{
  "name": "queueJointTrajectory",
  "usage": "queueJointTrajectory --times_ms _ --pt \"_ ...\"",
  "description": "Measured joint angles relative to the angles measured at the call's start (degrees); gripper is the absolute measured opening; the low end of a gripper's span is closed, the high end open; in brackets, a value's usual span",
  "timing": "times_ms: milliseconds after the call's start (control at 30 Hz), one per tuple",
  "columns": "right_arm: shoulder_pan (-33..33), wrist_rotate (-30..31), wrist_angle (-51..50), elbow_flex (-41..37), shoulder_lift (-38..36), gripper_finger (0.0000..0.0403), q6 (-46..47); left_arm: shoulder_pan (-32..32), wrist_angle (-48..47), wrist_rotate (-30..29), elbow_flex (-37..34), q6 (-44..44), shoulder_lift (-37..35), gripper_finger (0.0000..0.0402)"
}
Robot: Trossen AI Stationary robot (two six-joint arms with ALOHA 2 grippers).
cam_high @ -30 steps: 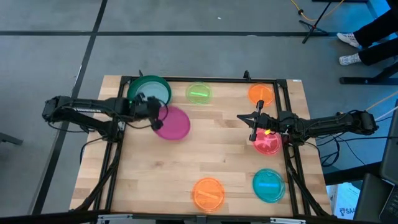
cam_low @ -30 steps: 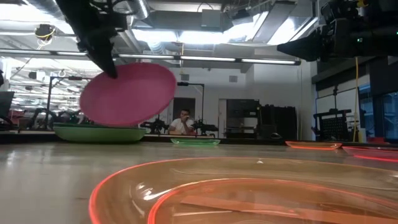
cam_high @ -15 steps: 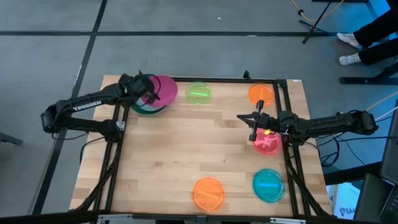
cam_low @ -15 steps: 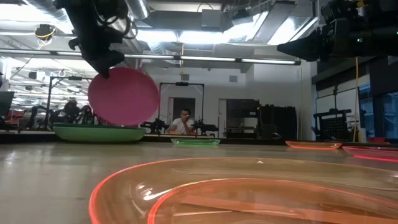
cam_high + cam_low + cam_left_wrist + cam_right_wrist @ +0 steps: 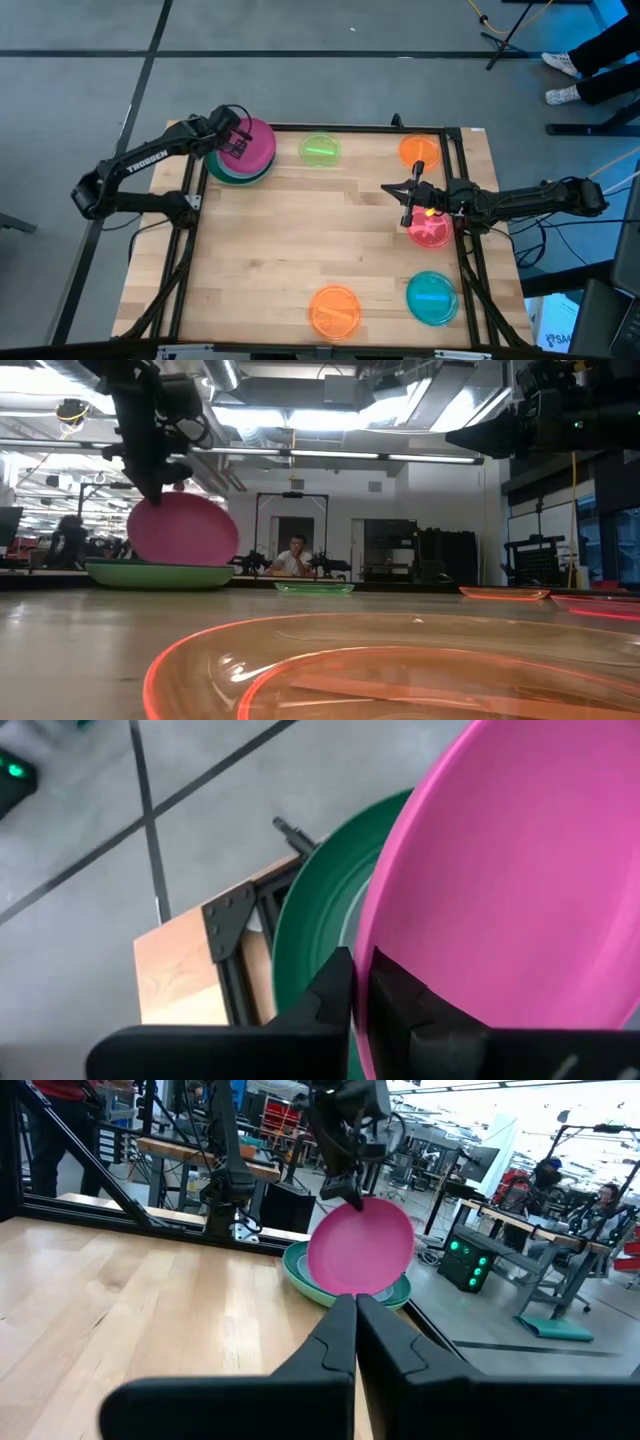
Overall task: Stack plastic plates
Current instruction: Stack the pink plate on the blue plate, then move the stack of plates to the center of the table
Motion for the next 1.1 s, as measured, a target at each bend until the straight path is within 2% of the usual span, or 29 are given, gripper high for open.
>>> queueJointTrajectory --times_ms 200,633,733,967,1100 --pt "0.00 0.00 0.00 0.00 0.00 0.0005 0.00 1.68 -1.39 0.06 0.00 -0.07 1.45 0.0014" --pt "0.00 0.01 -0.04 0.00 -0.01 0.0005 -0.02 2.48 -1.57 0.62 0.00 0.01 1.44 0.0090" --pt "0.02 0.00 -0.02 0.00 -0.02 0.0005 -0.02 1.25 -1.12 5.92 0.00 0.66 1.42 0.0093" --pt "0.02 0.02 -0.02 0.00 -0.02 0.0005 -0.04 -7.87 6.05 25.95 0.00 1.90 1.42 0.0094" --pt "0.02 0.02 -0.02 0.00 -0.01 0.0005 -0.04 -14.65 13.19 28.80 -1.20 0.95 1.89 0.0094"
